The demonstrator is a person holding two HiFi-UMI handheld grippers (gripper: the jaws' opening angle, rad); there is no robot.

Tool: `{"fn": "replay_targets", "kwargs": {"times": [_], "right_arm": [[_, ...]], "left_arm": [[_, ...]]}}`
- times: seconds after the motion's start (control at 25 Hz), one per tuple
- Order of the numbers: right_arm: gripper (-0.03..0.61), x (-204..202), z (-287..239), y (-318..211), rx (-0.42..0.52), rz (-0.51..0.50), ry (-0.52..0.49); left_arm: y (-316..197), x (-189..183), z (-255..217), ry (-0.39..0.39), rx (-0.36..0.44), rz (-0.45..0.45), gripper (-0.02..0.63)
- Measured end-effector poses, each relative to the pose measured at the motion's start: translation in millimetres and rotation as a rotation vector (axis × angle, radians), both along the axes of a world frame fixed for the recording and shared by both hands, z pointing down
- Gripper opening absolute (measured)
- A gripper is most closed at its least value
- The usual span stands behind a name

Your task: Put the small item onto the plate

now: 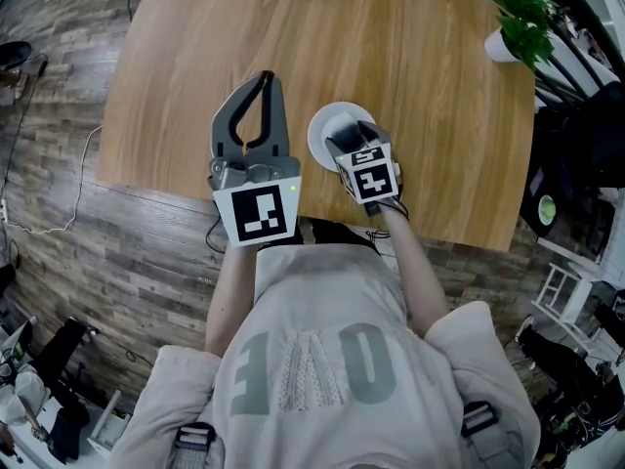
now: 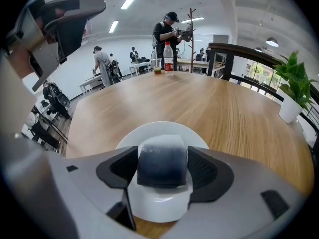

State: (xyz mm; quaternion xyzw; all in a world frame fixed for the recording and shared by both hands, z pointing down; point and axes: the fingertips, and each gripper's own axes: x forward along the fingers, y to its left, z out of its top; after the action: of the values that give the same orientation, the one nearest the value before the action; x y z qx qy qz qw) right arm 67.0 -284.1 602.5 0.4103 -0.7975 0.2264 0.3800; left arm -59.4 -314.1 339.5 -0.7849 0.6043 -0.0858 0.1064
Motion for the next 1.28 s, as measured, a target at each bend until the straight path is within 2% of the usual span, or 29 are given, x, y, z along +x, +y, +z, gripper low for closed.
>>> {"fn": "replay_targets", "kwargs": {"times": [0.28,0.4,0.48,0.64,0.8,1.08,1.28], "right_arm": [[0.307,1,3,-1,0.003,0.001,0.019],[0.308,2,3,-3,0.002,-0.031,0.024],[0.31,1,-5,-8,0.012,-0.026,-0.007],[0.321,-2,-38,-23,0.048,0.027,-0.136],[0.322,-1,-93,-42,0.168,0.085,-0.244],[0.321,3,-225,-59,0.521,0.121,-0.3],[0.318,6,-306,-45,0.709,0.142,-0.444]], "left_arm": [[3,2,-4,0.002,0.01,0.004,0.009],[4,2,-4,-0.001,0.014,0.007,0.009],[6,1,-5,0.002,0.014,0.006,0.009],[6,2,-12,-0.002,0.033,0.01,0.009],[7,1,-21,0.009,0.053,0.013,0.009],[13,7,-43,0.046,0.098,0.035,0.009],[13,13,-60,0.064,0.132,0.052,0.009]]}}
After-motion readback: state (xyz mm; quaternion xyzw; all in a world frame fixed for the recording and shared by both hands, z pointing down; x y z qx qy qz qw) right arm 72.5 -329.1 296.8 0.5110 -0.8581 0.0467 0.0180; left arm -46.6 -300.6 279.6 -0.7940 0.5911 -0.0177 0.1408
